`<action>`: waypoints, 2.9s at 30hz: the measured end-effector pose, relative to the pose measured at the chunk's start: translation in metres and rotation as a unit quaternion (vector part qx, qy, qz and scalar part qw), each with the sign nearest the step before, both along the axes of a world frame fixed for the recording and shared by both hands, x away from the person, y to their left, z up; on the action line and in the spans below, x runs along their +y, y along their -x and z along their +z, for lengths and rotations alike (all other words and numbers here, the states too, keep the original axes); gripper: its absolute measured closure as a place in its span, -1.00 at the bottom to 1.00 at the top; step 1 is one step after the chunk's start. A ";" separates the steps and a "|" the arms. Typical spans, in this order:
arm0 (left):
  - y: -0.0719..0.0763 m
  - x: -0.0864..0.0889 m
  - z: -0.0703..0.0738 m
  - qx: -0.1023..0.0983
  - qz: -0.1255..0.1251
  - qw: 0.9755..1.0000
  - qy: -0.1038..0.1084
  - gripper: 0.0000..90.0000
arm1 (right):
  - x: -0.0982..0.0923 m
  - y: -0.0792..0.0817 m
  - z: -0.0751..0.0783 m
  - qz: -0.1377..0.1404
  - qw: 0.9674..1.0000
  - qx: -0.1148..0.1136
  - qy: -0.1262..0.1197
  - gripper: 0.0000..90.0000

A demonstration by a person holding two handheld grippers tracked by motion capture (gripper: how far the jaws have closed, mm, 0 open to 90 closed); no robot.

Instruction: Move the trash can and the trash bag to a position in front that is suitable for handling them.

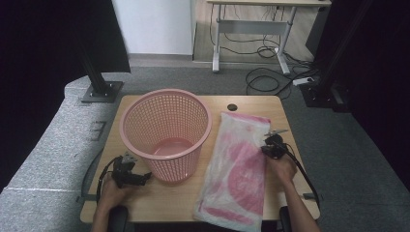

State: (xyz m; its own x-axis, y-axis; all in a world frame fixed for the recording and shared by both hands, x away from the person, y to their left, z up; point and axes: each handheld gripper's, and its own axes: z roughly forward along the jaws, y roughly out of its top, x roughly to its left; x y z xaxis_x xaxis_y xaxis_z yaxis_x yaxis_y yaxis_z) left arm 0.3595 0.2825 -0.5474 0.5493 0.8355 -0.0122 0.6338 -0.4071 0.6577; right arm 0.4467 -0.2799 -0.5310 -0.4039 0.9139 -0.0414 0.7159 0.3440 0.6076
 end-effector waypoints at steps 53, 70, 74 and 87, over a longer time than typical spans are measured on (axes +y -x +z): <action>-0.048 -0.029 0.057 -0.084 -0.012 0.996 0.006 -1.00 | -0.011 0.068 0.050 0.037 0.994 -0.099 -0.035 -1.00; -0.077 -0.096 0.056 -0.083 -0.062 0.994 0.025 -1.00 | 0.055 0.041 0.054 0.085 0.990 -0.099 -0.044 -1.00; -0.079 -0.101 0.057 -0.086 -0.068 0.994 0.017 -1.00 | 0.061 0.040 0.053 0.088 0.990 -0.098 -0.056 -1.00; -0.047 -0.077 0.054 -0.069 -0.072 0.995 0.008 -1.00 | 0.031 0.061 0.037 0.092 0.992 -0.085 -0.031 -1.00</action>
State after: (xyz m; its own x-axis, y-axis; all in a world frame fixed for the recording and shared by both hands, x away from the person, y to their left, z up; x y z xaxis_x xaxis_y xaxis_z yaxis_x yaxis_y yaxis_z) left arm 0.4069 0.2052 -0.4933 0.6607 0.7483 0.0592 0.4733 -0.4766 0.7409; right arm 0.3854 -0.2492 -0.4940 -0.5554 0.8287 -0.0690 0.5301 0.4167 0.7385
